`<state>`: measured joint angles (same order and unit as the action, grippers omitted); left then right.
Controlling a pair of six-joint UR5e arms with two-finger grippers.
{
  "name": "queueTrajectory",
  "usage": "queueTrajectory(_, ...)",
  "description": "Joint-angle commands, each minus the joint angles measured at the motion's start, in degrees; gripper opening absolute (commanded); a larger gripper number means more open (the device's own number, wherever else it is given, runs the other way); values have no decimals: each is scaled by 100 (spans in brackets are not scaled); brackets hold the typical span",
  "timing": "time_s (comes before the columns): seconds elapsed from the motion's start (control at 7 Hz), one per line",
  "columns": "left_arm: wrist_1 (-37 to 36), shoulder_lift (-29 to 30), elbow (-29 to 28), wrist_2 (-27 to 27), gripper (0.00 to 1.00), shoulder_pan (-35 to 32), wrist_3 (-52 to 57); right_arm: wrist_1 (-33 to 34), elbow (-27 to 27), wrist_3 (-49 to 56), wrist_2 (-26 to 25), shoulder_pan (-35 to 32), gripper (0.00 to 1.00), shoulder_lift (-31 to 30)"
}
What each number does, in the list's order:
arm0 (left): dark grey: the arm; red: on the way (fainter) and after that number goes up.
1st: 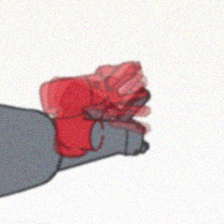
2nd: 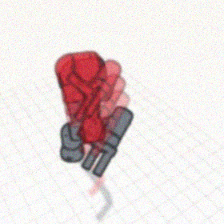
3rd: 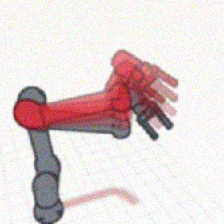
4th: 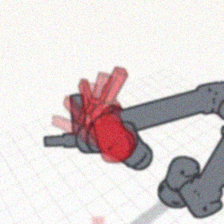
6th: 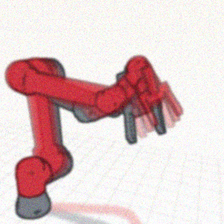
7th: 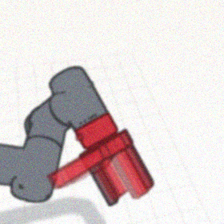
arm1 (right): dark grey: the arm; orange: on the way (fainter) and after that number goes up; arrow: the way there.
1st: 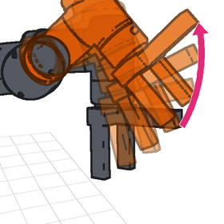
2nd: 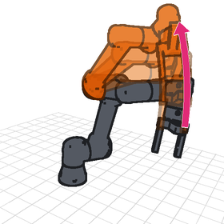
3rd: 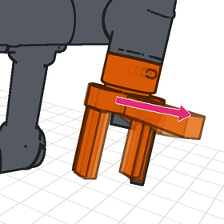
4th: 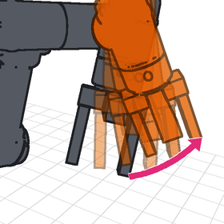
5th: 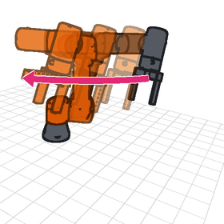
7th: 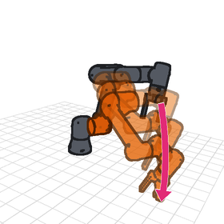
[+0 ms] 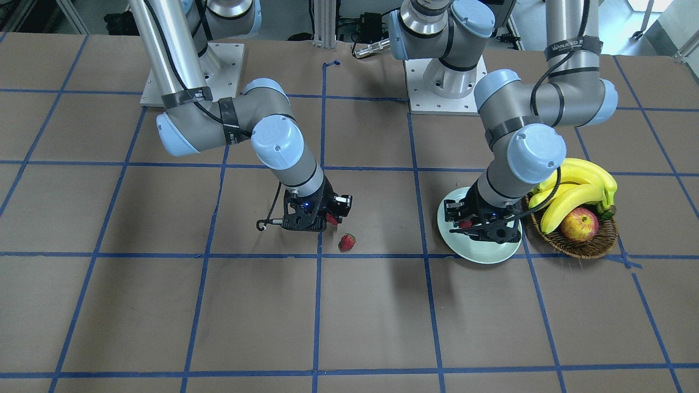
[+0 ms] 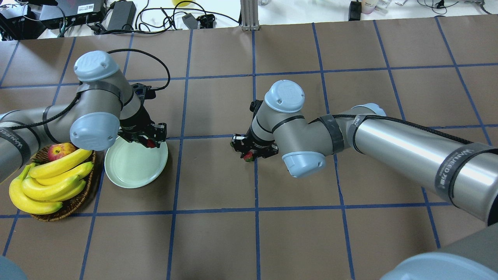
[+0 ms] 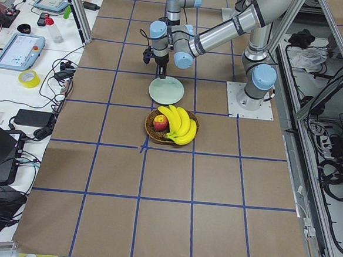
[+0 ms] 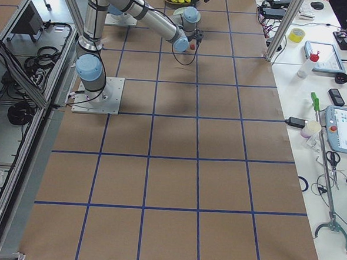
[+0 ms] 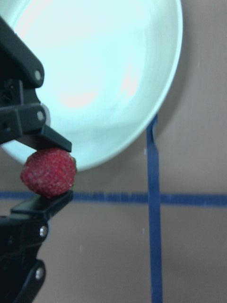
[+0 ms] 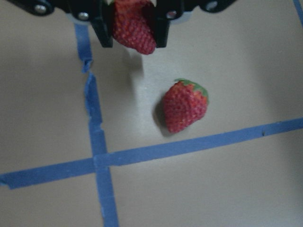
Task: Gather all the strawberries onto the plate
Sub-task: 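Place the strawberry on the plate with the left gripper while the right releases and withdraws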
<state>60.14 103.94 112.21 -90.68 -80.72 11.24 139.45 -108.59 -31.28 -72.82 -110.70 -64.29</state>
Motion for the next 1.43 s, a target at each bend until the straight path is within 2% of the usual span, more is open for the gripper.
queueTrajectory(0.0, 15, -15, 3, -178, 2, 546, 867, 3, 277, -186, -109, -206, 76, 188)
queueTrajectory(0.14, -2, 38, 38, -152, 2, 783, 1045, -14, 277, -168, -258, -224, 100, 128)
queueTrajectory(0.29, -46, 99, 73, -125, 2, 786, 1082, -66, 329, -98, -485, -224, 100, 14)
queueTrajectory(0.43, -482, 256, 65, -82, 2, 795, 1247, -372, 356, 163, -879, -180, 100, -170)
queueTrajectory(0.57, -512, 319, 99, -90, 24, 795, 1249, -827, 530, 418, -1048, -23, 100, -555)
queueTrajectory(0.71, -512, 337, 100, -107, 74, 786, 1223, -1676, 862, 699, -1320, 274, 100, -968)
queueTrajectory(0.86, -460, 346, 73, -108, 90, 768, 1057, -2572, 1292, 946, -1340, 643, 100, -1311)
queueTrajectory(1.14, -389, 293, -101, 32, 92, 175, 480, -3840, 2154, 1594, -1349, 1372, 100, -1691)
queueTrajectory(1.29, -372, 337, -364, 129, 92, -412, -542, -4186, 2401, 2173, -1340, 1706, 100, -1771)
